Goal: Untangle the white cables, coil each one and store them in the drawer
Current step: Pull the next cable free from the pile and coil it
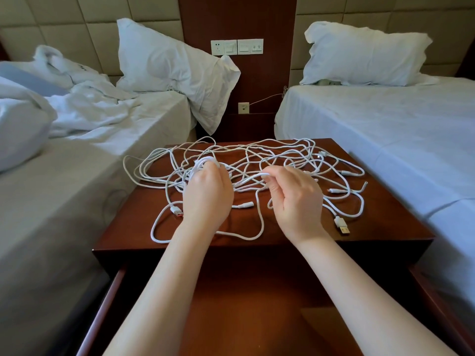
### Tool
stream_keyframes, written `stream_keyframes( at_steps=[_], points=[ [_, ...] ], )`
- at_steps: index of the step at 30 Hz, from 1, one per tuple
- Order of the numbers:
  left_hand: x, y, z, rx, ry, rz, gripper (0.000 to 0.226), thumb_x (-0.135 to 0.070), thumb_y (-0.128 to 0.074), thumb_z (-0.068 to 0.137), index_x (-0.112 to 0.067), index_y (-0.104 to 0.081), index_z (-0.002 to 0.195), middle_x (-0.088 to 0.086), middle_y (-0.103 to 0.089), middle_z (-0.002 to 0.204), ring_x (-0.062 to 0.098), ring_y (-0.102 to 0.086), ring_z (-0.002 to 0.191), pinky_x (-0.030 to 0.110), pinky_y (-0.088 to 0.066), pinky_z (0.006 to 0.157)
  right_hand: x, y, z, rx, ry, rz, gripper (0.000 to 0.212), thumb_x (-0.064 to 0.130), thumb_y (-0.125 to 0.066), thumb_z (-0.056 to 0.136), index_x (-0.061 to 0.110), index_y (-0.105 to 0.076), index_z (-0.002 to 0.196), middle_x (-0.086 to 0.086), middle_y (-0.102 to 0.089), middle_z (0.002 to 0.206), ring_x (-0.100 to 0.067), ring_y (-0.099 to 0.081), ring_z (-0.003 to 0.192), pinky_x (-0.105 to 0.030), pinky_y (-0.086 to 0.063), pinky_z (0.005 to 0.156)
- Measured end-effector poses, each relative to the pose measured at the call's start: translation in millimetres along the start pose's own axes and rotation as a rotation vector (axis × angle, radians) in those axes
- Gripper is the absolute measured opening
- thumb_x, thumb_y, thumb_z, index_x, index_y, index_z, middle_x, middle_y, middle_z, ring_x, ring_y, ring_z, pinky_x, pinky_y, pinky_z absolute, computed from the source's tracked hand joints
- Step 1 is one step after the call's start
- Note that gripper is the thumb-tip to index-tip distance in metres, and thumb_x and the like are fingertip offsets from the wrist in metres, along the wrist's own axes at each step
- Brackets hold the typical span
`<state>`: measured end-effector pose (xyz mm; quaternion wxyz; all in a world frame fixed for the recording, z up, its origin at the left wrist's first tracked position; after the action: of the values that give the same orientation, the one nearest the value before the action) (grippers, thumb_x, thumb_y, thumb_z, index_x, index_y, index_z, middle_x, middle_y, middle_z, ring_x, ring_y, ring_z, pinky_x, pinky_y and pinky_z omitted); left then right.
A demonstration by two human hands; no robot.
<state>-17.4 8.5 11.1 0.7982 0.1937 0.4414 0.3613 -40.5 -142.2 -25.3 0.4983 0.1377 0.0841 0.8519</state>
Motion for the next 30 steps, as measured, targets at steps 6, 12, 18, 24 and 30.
stream_keyframes(
  at_steps=[6,12,18,24,30],
  points=[
    [-11.1,0.4,-2.3,0.512,0.178,-0.616,0.047,-0.035,-0.038,0.101,-0.010,-0.050,0.064,-0.007,-0.037,0.043,0.008,-0.033,0.040,0.021,-0.029,0.043,-8.7,4.3,6.7,-0.040,-0.093,0.072,0.038,0.031,-0.043,0.102,0.005,-0.071,0.098,-0.005,-0.069,0.083,-0.020,-0.064,0.077,-0.032,-0.050,0.065],
    [-21.5,4.9,-10.5,0.871,0.089,-0.775,0.031,-0.020,-0.042,0.098,-0.004,-0.050,0.073,0.002,-0.030,0.046,0.014,-0.024,0.041,0.028,-0.021,0.046,-10.9,9.0,15.4,-0.057,-0.129,0.126,0.041,0.035,-0.043,0.101,0.006,-0.072,0.100,-0.005,-0.067,0.082,-0.020,-0.062,0.075,-0.030,-0.048,0.066],
    [-16.1,12.5,-9.6,1.081,0.037,-1.022,0.032,-0.025,-0.040,0.093,-0.003,-0.057,0.076,0.000,-0.037,0.048,0.011,-0.029,0.042,0.022,-0.032,0.046,-14.2,5.4,10.8,0.124,-0.162,0.221,0.036,0.034,-0.045,0.098,0.012,-0.073,0.106,0.000,-0.069,0.088,-0.013,-0.061,0.083,-0.028,-0.048,0.073],
    [-17.5,13.6,-5.1,1.092,0.080,-1.440,0.033,-0.021,-0.033,0.090,-0.009,-0.060,0.076,-0.004,-0.038,0.049,0.006,-0.034,0.041,0.021,-0.036,0.046,-3.8,-4.5,9.3,0.346,-0.052,0.280,0.018,0.010,-0.045,0.089,0.025,-0.055,0.083,0.019,-0.043,0.064,-0.002,-0.040,0.059,-0.025,-0.039,0.059],
    [-22.0,5.8,-0.5,0.617,0.173,-1.667,0.022,-0.015,-0.039,0.089,-0.011,-0.058,0.078,-0.003,-0.040,0.057,0.009,-0.036,0.049,0.022,-0.038,0.053,6.6,-9.2,2.3,0.500,-0.122,0.237,0.016,0.010,-0.047,0.091,0.018,-0.052,0.078,0.022,-0.035,0.062,0.001,-0.039,0.056,-0.014,-0.026,0.060]
  ],
)
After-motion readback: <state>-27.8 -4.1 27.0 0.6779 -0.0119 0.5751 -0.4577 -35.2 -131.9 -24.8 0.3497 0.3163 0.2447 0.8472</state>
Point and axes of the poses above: each hand's wrist, its own z-axis towards the middle knuckle, its own y-axis out of the back of the hand, x = y × z, the point moved 1 cm from there along z, towards the middle knuckle
